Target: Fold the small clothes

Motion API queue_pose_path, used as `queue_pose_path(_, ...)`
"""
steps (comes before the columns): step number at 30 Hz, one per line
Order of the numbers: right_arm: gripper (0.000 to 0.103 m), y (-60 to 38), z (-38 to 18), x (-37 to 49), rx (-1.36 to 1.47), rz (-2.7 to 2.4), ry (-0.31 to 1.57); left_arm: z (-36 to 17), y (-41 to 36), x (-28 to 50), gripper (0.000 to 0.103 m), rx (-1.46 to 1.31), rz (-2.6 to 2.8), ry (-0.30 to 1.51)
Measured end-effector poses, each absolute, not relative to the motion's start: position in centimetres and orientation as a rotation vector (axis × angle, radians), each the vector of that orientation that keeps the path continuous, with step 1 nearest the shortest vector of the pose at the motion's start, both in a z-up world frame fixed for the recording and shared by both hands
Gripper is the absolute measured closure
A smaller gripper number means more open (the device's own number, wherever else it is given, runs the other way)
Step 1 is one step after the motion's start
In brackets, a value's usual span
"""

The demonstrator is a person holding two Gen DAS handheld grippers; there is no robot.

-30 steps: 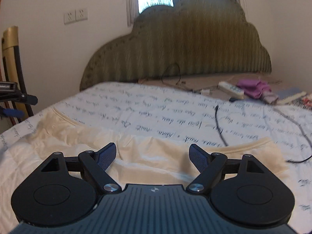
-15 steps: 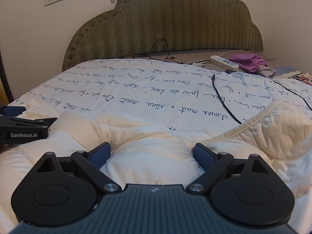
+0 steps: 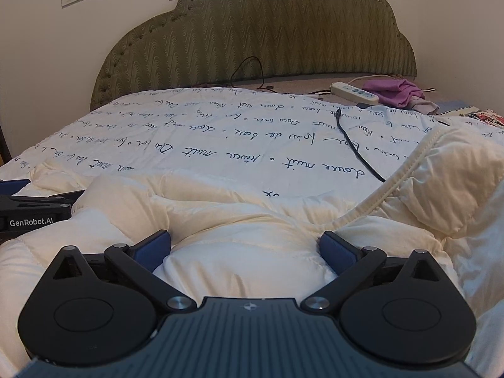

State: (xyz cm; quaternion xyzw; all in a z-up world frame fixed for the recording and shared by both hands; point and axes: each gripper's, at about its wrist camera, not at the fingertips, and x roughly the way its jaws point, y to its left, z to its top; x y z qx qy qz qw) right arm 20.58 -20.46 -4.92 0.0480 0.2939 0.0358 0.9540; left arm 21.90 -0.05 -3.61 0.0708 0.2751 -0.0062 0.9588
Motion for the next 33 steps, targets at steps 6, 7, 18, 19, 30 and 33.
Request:
queue_pose_path(6, 0.002, -20.3, -5.2, 20.7, 0.090, 0.067, 0.594, -4.0, 0.1, 22.0, 0.000, 0.133, -0.014, 0.560)
queue_pose_path(7, 0.002, -20.3, -5.2, 20.7, 0.090, 0.067, 0.593, -4.0, 0.1, 22.0, 0.000, 0.132, -0.014, 0.561)
queue_pose_path(18, 0.002, -20.4, -4.3, 20.6, 0.074, 0.073, 0.605, -0.4, 2.9, 21.1, 0.000, 0.204, -0.113, 0.591)
queue_pose_path(19, 0.002, -20.4, -3.9, 20.0, 0.067, 0.057, 0.592, 0.5, 3.8, 20.5, 0.000, 0.221, -0.111, 0.567)
queue_pose_path(30, 0.001, -4.0, 0.4, 5.0, -0.419, 0.476, 0.340, 1.8, 14.4, 20.4, 0.000, 0.032, -0.433, 0.745)
queue_pose_path(33, 0.001, 1.1, -1.3, 2.4, -0.539, 0.614, 0.370, 0.2, 15.6, 21.1, 0.000, -0.079, -0.449, 0.829)
